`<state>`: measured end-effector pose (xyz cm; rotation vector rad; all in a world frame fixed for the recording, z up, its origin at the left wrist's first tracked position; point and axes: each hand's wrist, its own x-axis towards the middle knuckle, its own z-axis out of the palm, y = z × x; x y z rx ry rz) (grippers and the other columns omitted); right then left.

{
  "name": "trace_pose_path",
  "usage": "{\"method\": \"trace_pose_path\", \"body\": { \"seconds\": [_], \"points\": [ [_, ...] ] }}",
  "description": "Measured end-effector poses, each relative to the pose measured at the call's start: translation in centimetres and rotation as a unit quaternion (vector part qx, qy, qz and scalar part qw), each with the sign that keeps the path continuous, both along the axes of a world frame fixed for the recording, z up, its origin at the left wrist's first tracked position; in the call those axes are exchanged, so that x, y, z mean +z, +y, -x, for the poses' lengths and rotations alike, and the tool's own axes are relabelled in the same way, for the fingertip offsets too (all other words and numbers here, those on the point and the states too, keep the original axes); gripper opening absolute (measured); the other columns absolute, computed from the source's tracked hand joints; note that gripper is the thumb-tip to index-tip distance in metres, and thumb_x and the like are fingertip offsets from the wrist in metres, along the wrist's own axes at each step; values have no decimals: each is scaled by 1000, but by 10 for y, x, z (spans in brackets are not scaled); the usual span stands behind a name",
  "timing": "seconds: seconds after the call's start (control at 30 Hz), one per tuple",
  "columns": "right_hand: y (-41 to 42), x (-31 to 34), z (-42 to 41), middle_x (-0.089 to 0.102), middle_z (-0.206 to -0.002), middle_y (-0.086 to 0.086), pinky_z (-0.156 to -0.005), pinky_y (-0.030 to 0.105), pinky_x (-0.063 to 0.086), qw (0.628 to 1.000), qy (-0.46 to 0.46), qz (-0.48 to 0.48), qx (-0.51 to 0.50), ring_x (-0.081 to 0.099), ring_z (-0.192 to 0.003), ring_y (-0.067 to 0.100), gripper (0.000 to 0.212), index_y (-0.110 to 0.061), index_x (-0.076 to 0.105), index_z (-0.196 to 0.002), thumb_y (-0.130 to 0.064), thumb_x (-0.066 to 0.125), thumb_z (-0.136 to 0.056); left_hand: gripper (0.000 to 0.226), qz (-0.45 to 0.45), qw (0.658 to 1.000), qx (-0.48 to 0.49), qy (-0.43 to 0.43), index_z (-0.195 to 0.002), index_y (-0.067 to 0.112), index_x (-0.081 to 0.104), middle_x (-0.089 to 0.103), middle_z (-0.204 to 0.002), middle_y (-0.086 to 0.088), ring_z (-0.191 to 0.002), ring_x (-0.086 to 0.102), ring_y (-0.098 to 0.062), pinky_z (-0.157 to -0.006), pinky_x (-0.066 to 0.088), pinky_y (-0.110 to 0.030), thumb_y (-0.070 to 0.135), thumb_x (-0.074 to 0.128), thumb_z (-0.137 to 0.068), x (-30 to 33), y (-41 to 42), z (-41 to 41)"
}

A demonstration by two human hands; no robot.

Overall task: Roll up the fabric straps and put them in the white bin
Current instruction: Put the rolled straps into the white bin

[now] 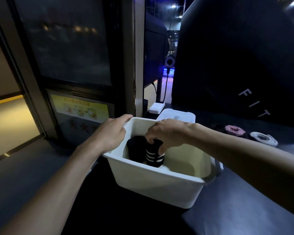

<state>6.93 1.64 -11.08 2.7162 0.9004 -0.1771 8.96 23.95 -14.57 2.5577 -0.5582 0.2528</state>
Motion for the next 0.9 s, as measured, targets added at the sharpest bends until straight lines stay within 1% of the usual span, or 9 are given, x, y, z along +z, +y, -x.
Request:
{"method": "trace_pose_path", "body": {
  "seconds": [0.07, 0.13, 0.2, 0.27, 0.4, 0.5, 0.63, 0.77, 0.9],
  "points": [
    [-6, 7, 4, 65, -118, -4, -78, 32, 47, 999, 13, -46, -7, 60, -103, 19, 39, -25, 67, -116, -40, 81, -82, 57, 0, 1000, 1, -2, -154, 33, 40, 55, -150, -5, -122, 60, -26, -91, 50, -35, 9, 38, -102, 0, 0, 0],
    [-20, 23, 7, 69, -102, -9, -81, 31, 51, 990, 5, -138, -24, 65, -93, 13, 28, -26, 72, -109, -38, 79, -85, 57, 2, 1000, 2, -2, -154, 34, 40, 56, -149, -5, -113, 62, -25, -82, 49, -33, 9, 38, -103, -1, -1, 1],
    [-47, 39, 5, 68, -85, -15, -78, 29, 53, 970, -56, -232, -38, 67, -80, 10, 9, -23, 74, -97, -27, 74, -89, 57, 7, 1000, -1, -3, -154, 34, 40, 54, -151, -3, -120, 60, -24, -87, 50, -33, 9, 38, -103, -2, -1, 0],
    [-82, 47, -3, 70, -80, -10, -77, 32, 55, 951, -133, -267, -84, 69, -76, 13, 4, -20, 74, -89, -20, 70, -91, 56, 15, 1000, -3, -2, -153, 33, 41, 53, -152, -1, -125, 58, -22, -91, 49, -32, 9, 38, -103, -1, -1, 0],
    [-156, 21, -18, 73, -95, 0, -80, 37, 57, 944, -130, -138, -271, 68, -89, 25, 14, -24, 72, -97, -32, 73, -86, 56, 32, 999, -4, -2, -153, 26, 44, 52, -154, 4, -140, 49, -16, -106, 41, -28, 4, 40, -102, 0, -3, 2],
    [-190, -8, -18, 68, -101, 2, -77, 38, 58, 928, -103, -89, -348, 65, -88, 26, 37, -25, 66, -104, -43, 82, -76, 56, 34, 999, -1, -11, -152, 26, 46, 55, -152, 4, -140, 50, -16, -104, 41, -26, 3, 41, -100, 1, -5, 1],
    [-198, -26, -21, 60, -96, -2, -68, 36, 55, 927, -102, -57, -356, 61, -87, 24, 46, -22, 60, -111, -37, 84, -75, 56, 28, 999, 9, -18, -151, 28, 48, 57, -149, 3, -135, 53, -19, -91, 40, -25, 4, 41, -101, 2, -7, 2],
    [-193, -32, -26, 63, -103, -3, -62, 33, 48, 928, -135, -61, -343, 61, -90, 23, 36, -28, 58, -108, -25, 76, -78, 56, 26, 999, 12, -15, -150, 28, 48, 57, -149, 1, -130, 56, -18, -86, 40, -24, 3, 41, -100, 2, -6, 2],
    [-188, -37, -20, 65, -97, -4, -62, 32, 45, 925, -141, -96, -339, 59, -85, 23, 26, -30, 61, -98, -32, 75, -76, 57, 25, 999, 15, -14, -149, 31, 48, 59, -147, 0, -118, 63, -20, -80, 44, -26, 4, 40, -100, 1, -4, 3]
  ]
}}
